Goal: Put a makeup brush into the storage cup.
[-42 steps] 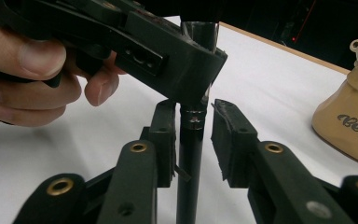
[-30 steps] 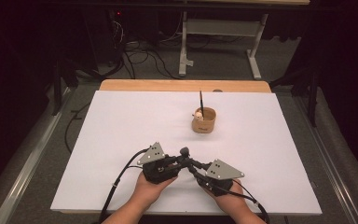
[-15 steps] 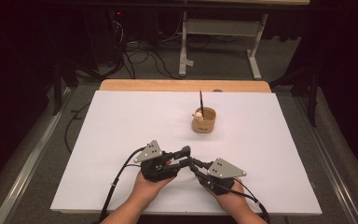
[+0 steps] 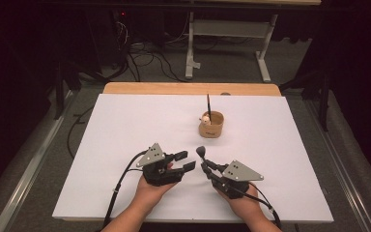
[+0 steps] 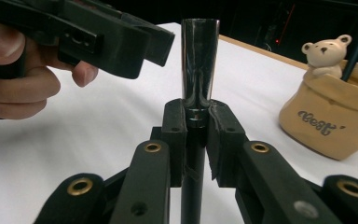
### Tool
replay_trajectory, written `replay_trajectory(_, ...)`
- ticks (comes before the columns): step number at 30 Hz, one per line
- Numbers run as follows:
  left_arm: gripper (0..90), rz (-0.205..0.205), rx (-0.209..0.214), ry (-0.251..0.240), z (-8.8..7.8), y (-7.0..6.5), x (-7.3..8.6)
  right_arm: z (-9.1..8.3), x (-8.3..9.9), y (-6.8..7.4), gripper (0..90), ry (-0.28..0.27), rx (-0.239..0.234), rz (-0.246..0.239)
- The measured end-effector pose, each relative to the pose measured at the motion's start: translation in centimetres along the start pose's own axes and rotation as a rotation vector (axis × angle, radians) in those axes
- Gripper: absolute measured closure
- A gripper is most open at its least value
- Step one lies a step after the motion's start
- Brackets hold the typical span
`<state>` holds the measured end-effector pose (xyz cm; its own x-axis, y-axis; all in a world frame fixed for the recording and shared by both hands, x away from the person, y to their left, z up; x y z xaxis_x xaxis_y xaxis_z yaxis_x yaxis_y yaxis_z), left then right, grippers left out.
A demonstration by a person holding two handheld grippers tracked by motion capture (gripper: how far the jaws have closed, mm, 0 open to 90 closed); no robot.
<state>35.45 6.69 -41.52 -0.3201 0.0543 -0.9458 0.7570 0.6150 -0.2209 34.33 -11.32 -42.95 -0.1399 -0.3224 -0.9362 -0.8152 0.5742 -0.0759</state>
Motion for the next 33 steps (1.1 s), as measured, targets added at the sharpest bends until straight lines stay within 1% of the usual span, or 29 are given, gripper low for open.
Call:
replay_trajectory(3, 44.6, 0.011, -0.022, 0.006, 0.0, 0.3, 0.1, -0.2, 0.0, -0.2, 80.6, -0.005, 0.004, 0.010)
replay_trajectory(7, 40.1, 0.017, -0.047, 0.012, -0.1, 0.6, 0.1, -0.5, -0.1, -0.6, 80.5, -0.014, 0.016, 0.004)
replay_trajectory(11, 35.6, 0.033, -0.078, 0.020, -0.1, 1.1, 0.2, -0.8, -0.1, -0.9, 80.6, -0.015, 0.029, 0.015)
replay_trajectory(14, 32.3, 0.039, -0.091, 0.026, -0.1, 1.3, 0.3, -1.0, -0.2, -1.2, 80.6, -0.024, 0.032, 0.016)
replay_trajectory(16, 29.6, 0.044, -0.102, 0.030, -0.1, 1.5, 0.4, -1.1, -0.2, -1.4, 80.5, -0.024, 0.044, 0.020)
replay_trajectory(17, 28.7, 0.046, -0.105, 0.033, -0.1, 1.6, 0.4, -1.1, -0.2, -1.5, 80.6, -0.026, 0.040, 0.026)
replay_trajectory(18, 27.6, 0.048, -0.111, 0.034, -0.1, 1.6, 0.5, -1.2, -0.2, -1.6, 80.6, -0.026, 0.046, 0.020)
replay_trajectory(22, 22.1, 0.066, -0.139, 0.045, -0.1, 2.0, 0.6, -1.4, -0.2, -1.9, 80.5, -0.032, 0.057, 0.032)
replay_trajectory(24, 19.7, 0.073, -0.151, 0.047, -0.2, 2.2, 0.6, -1.5, -0.2, -2.1, 80.5, -0.037, 0.059, 0.028)
replay_trajectory(25, 18.6, 0.075, -0.155, 0.050, -0.2, 2.3, 0.6, -1.6, -0.2, -2.2, 80.5, -0.032, 0.064, 0.034)
replay_trajectory(26, 17.6, 0.076, -0.158, 0.052, -0.2, 2.3, 0.7, -1.6, -0.2, -2.3, 80.5, -0.035, 0.065, 0.027)
replay_trajectory(27, 16.6, 0.077, -0.160, 0.055, -0.1, 2.4, 0.7, -1.7, -0.1, -2.4, 80.5, -0.033, 0.067, 0.038)
replay_trajectory(28, 16.4, 0.079, -0.163, 0.059, -0.1, 2.5, 0.8, -1.7, -0.1, -2.5, 80.5, -0.034, 0.071, 0.030)
replay_trajectory(30, 15.6, 0.079, -0.160, 0.068, 0.0, 2.6, 0.9, -1.8, -0.2, -2.6, 80.5, -0.039, 0.073, 0.045)
replay_trajectory(32, 14.3, 0.077, -0.159, 0.075, 0.0, 2.7, 1.1, -2.0, -0.2, -2.8, 80.5, -0.039, 0.080, 0.038)
replay_trajectory(33, 12.2, 0.075, -0.161, 0.077, 0.0, 2.7, 1.1, -2.0, -0.2, -2.9, 80.5, -0.039, 0.082, 0.041)
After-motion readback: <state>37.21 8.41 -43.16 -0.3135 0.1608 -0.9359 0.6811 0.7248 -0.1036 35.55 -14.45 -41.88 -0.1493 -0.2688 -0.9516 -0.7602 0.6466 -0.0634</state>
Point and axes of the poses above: each handheld gripper's, and its own axes: z roughly forward along the jaws, x roughly out of its underside, y roughly to its left, the point moved 5 cm from there along z, roughly forward along the jaws, and after that the axes turned 5 degrees about -x, right-handed, at the moved point
